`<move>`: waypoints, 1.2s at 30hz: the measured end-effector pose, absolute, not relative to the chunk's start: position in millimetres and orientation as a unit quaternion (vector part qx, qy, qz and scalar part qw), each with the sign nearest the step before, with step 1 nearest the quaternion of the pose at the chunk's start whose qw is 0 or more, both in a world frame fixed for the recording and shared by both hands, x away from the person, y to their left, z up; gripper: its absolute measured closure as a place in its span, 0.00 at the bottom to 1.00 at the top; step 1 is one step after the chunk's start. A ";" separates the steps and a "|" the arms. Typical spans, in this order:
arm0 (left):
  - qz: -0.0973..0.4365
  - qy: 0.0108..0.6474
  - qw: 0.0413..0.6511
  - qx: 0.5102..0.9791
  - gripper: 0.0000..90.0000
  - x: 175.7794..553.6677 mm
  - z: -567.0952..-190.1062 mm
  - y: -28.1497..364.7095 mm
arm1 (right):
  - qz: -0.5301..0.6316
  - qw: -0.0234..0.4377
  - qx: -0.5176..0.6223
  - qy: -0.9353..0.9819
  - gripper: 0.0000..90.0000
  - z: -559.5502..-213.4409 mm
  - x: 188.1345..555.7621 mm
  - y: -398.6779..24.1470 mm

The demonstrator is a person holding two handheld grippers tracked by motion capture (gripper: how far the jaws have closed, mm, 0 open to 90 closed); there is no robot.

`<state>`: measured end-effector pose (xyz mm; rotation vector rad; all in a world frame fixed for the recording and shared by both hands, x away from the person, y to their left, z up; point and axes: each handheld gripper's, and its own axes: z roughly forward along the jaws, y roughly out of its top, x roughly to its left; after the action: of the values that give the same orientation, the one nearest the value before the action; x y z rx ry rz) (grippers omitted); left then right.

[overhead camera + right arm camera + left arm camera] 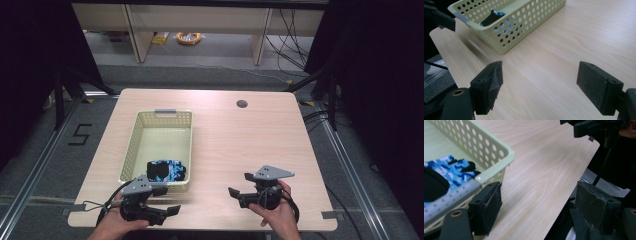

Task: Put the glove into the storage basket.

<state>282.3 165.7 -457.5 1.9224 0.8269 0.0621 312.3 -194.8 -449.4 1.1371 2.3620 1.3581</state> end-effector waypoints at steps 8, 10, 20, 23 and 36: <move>0.025 0.337 0.480 0.810 0.23 274.1 -474.2 167.8 | 0.450 0.082 0.397 0.796 0.24 -466.8 300.5 -197.8; 0.026 0.336 0.478 0.811 0.23 271.8 -477.7 168.1 | 0.450 0.086 0.384 0.801 0.24 -473.4 298.4 -201.1; 0.040 0.327 0.453 0.828 0.23 267.2 -488.4 176.0 | 0.430 0.089 0.383 0.813 0.22 -483.5 286.8 -204.7; 0.054 0.324 0.449 0.831 0.23 265.9 -491.4 177.2 | 0.411 0.089 0.382 0.823 0.20 -487.8 283.4 -205.1; 0.058 0.325 0.443 0.834 0.22 257.8 -500.3 172.1 | 0.377 0.095 0.379 0.840 0.19 -496.8 270.9 -208.5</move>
<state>257.8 172.1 -500.3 2.0683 0.8061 0.1438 270.9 -208.5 -496.8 1.1248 2.4886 1.1164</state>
